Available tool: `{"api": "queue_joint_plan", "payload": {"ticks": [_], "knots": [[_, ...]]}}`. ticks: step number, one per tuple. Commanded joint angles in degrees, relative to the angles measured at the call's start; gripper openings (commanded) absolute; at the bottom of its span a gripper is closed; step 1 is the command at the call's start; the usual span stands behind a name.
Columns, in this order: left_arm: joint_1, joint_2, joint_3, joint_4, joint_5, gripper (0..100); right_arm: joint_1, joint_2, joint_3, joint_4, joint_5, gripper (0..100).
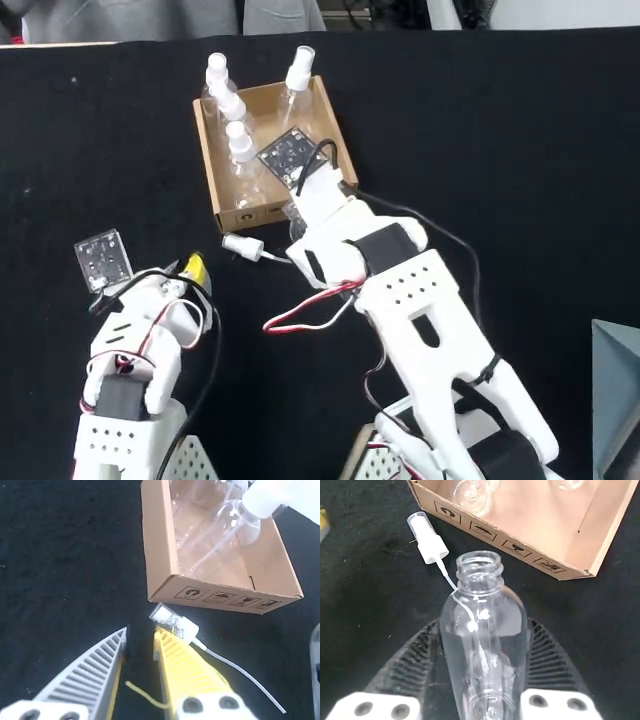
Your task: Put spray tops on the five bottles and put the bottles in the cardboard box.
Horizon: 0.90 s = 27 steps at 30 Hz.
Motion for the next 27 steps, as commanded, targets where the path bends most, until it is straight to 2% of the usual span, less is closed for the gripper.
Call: {"api": "queue_joint_plan", "payload": {"ticks": [1,6,10,14,22,27], "knots": [[1.45,0.00,-4.70,1.14,-0.62,7,1.32,-3.03,-0.75,-1.23,0.09,13.8],[5.23,2.46,-12.44,9.49,1.23,7,1.32,-2.95,-0.75,-1.23,0.09,13.8],[8.31,8.18,-17.01,11.87,4.04,7,1.32,-2.95,-0.75,-1.23,0.09,13.8],[9.45,15.03,-19.38,11.08,4.75,7,1.32,-2.95,-0.66,-1.23,0.09,13.8],[9.01,26.99,-20.44,2.90,9.93,7,1.32,-2.95,-0.66,-1.23,0.09,13.8],[9.01,34.29,-24.57,1.93,12.40,7,1.32,-2.95,-0.66,-1.23,0.09,13.8]]}}
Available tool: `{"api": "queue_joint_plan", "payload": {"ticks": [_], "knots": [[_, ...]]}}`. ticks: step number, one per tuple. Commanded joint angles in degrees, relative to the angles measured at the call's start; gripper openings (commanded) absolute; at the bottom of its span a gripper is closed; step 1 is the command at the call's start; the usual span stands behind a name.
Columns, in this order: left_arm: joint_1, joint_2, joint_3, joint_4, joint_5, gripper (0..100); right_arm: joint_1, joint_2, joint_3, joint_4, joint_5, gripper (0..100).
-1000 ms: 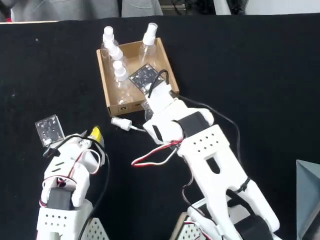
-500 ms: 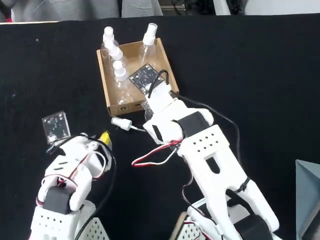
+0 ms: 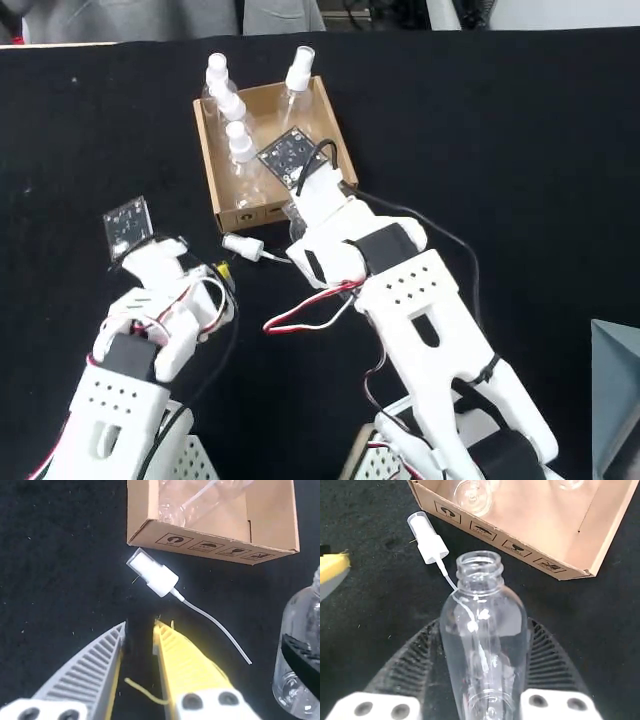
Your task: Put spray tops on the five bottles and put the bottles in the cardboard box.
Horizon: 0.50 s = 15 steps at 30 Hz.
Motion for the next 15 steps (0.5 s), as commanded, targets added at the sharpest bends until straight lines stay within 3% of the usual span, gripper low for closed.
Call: {"api": "queue_joint_plan", "payload": {"ticks": [1,10,15], "knots": [[0.31,6.86,-7.60,-1.49,4.13,7,1.32,-2.95,-0.66,-1.23,0.09,13.8],[0.13,23.21,-14.37,-1.41,7.91,8,1.32,-2.95,-0.66,-1.05,0.09,13.8],[-1.54,30.24,-17.98,-1.32,18.20,18,1.32,-2.95,-0.75,-0.79,2.37,13.8]]}}
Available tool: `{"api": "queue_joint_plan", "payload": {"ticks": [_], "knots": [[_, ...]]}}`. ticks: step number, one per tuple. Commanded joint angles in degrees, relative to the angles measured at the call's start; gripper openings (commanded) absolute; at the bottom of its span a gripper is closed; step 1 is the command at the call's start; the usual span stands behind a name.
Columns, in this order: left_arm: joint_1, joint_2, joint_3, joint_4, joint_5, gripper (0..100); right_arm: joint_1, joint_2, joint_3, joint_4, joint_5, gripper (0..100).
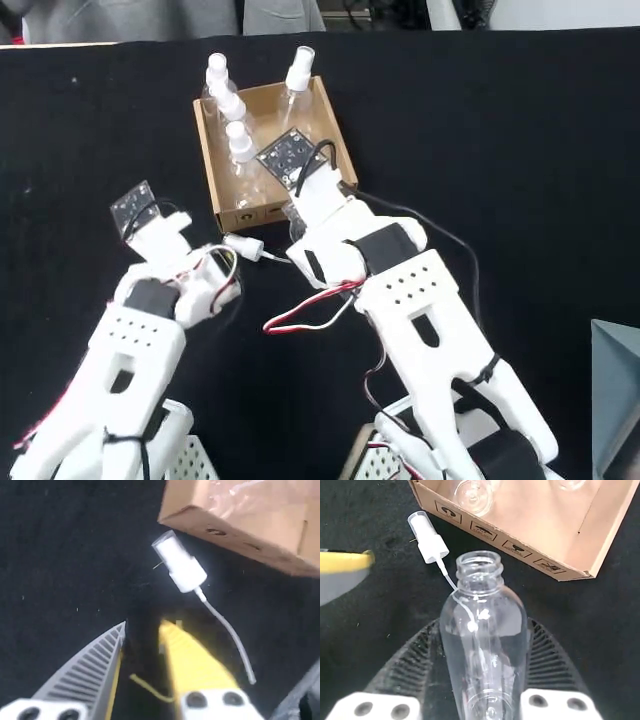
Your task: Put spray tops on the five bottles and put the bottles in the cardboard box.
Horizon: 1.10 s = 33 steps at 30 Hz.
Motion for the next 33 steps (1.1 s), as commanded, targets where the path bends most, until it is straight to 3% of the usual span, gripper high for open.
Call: {"api": "queue_joint_plan", "payload": {"ticks": [1,15,28,33], "knots": [[-1.98,5.63,-6.81,-0.88,6.59,21,1.41,-3.03,-0.75,-0.70,1.14,13.8],[-1.80,24.70,-18.95,-1.32,17.49,24,1.49,-3.03,-0.75,-0.70,1.14,13.8],[0.22,34.02,-26.95,-1.49,22.51,24,1.49,-3.03,-0.75,-0.70,1.14,13.8],[-0.04,36.48,-26.68,-5.63,22.86,24,1.49,-3.03,-0.75,-0.70,1.23,13.8]]}}
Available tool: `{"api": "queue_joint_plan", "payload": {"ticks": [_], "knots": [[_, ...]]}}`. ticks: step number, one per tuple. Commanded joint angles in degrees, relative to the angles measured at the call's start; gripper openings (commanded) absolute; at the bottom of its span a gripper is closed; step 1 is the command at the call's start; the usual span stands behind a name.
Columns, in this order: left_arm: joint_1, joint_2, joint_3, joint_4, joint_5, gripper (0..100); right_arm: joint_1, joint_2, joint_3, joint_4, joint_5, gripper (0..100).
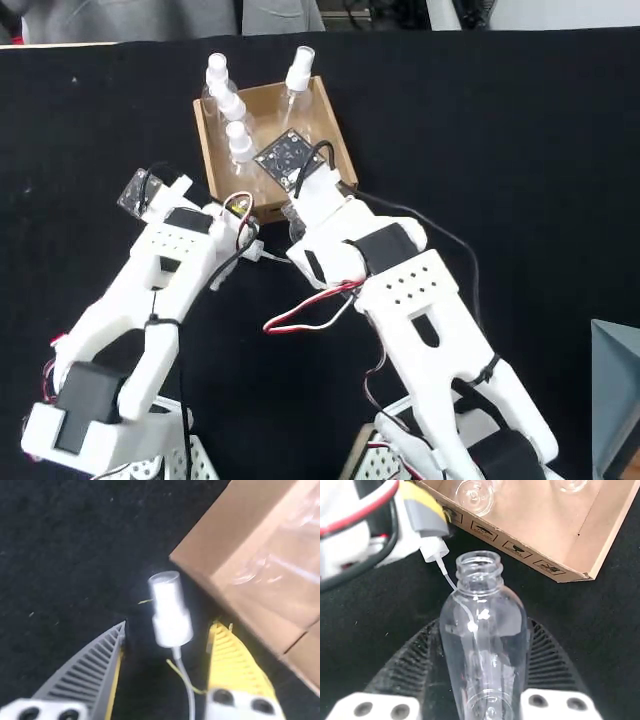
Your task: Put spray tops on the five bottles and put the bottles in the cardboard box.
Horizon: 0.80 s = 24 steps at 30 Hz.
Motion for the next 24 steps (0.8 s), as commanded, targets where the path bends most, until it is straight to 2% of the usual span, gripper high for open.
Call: {"api": "queue_joint_plan", "payload": {"ticks": [1,10,24], "knots": [[0.31,1.14,-3.30,-3.52,0.70,24,1.49,-3.03,-0.75,-0.70,0.62,13.8],[0.22,6.24,-3.38,-7.47,0.70,24,1.49,-2.95,-0.75,-0.70,0.62,13.8],[0.22,10.02,-3.47,-7.47,1.05,24,1.49,-2.95,-0.66,-0.70,0.62,13.8]]}}
